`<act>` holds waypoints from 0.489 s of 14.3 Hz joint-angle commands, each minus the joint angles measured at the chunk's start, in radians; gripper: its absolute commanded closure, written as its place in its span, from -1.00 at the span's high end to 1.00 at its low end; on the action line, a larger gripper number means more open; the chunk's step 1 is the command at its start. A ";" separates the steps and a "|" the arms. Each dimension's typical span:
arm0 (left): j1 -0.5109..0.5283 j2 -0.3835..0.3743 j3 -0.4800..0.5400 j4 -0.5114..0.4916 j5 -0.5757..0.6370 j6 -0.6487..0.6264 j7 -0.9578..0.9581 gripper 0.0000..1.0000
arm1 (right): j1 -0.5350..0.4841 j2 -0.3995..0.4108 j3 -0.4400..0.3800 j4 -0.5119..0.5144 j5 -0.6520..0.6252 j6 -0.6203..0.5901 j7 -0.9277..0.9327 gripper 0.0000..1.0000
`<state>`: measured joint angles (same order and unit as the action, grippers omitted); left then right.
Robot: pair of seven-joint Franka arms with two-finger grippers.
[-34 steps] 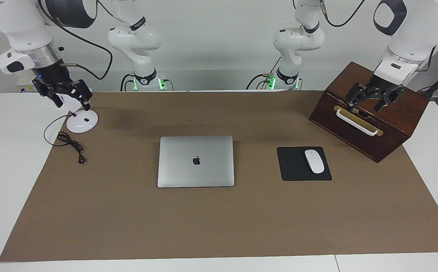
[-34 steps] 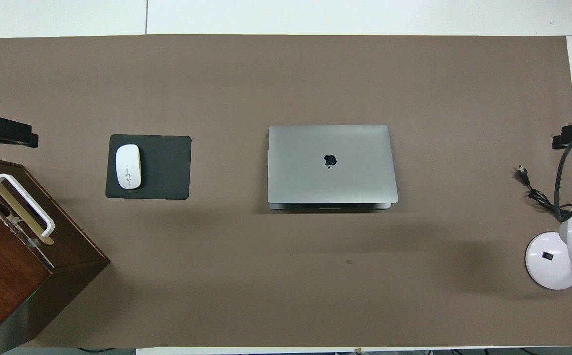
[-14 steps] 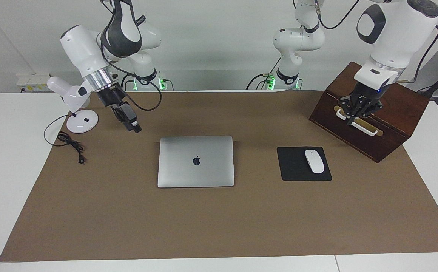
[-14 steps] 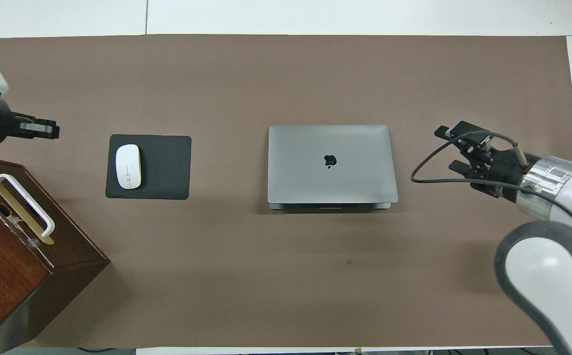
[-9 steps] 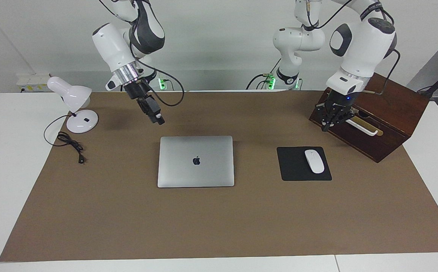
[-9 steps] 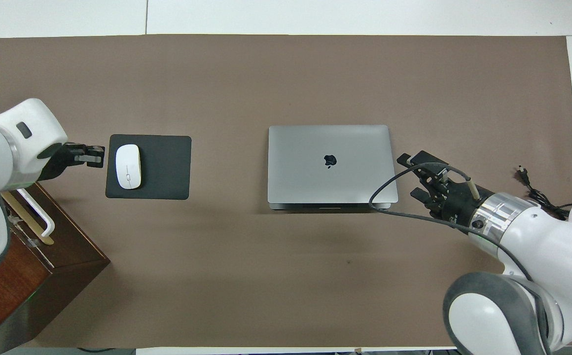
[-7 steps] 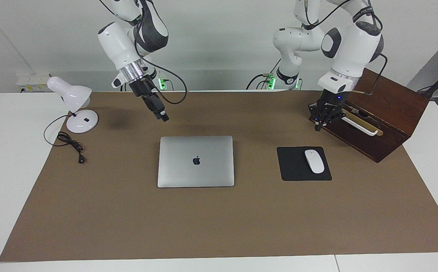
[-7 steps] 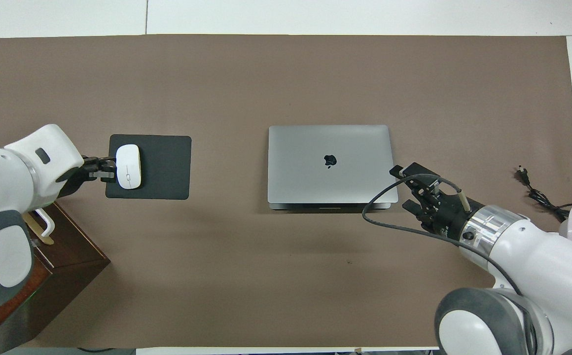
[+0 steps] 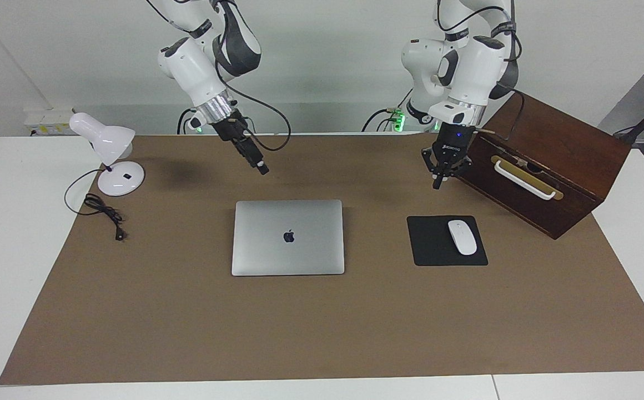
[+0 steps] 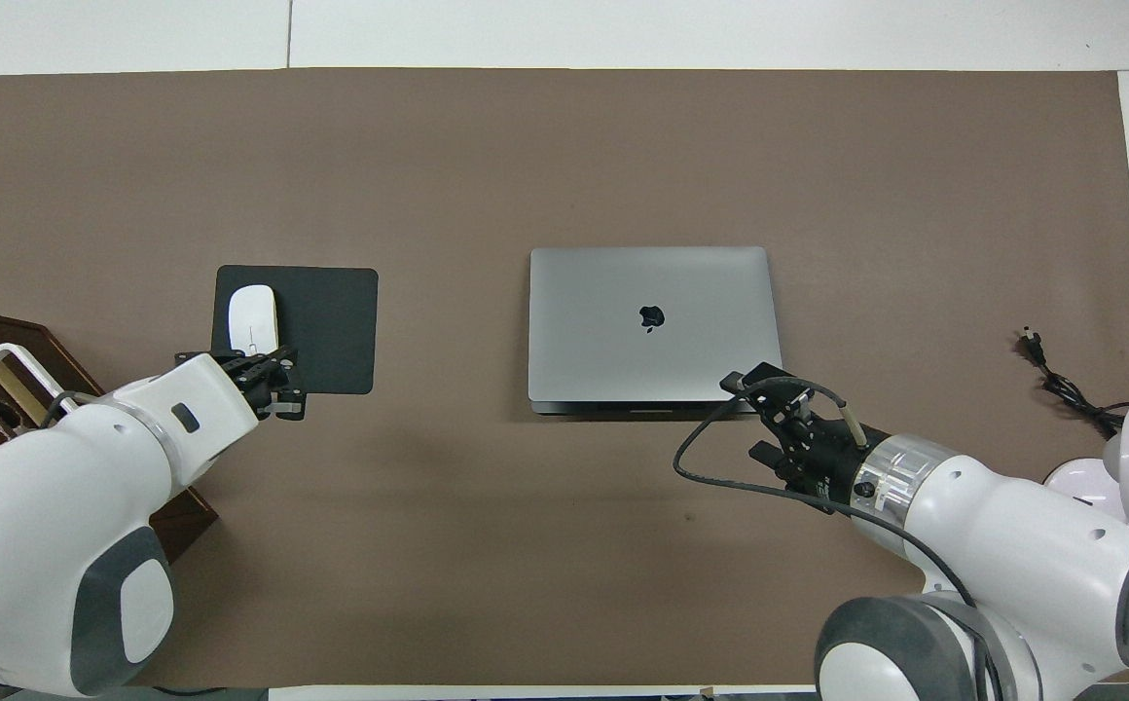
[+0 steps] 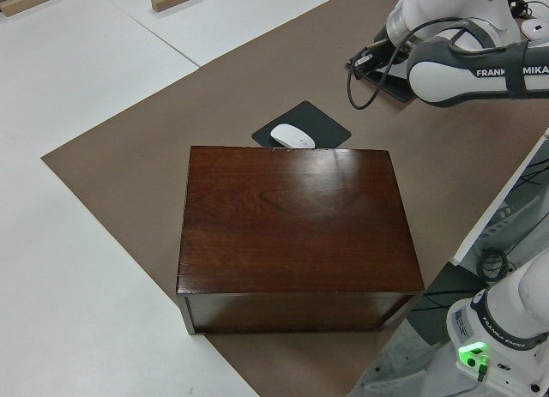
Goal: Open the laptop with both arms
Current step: 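Move the left gripper toward the laptop while the right gripper approaches it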
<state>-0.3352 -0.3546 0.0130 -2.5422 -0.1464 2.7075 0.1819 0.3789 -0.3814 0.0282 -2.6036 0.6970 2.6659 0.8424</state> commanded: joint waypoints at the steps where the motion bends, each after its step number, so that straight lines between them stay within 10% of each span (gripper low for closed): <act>1: -0.079 -0.031 0.013 -0.113 -0.022 0.167 0.016 -1.00 | 0.000 0.025 -0.001 -0.006 0.027 -0.012 0.023 1.00; 7: -0.200 0.044 0.013 -0.208 -0.022 0.432 -0.013 -1.00 | -0.014 0.107 -0.001 -0.004 0.026 0.008 0.015 1.00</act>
<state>-0.4800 -0.3433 0.0134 -2.7092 -0.1471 3.0293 0.1782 0.3753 -0.2950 0.0258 -2.6095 0.6972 2.6622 0.8639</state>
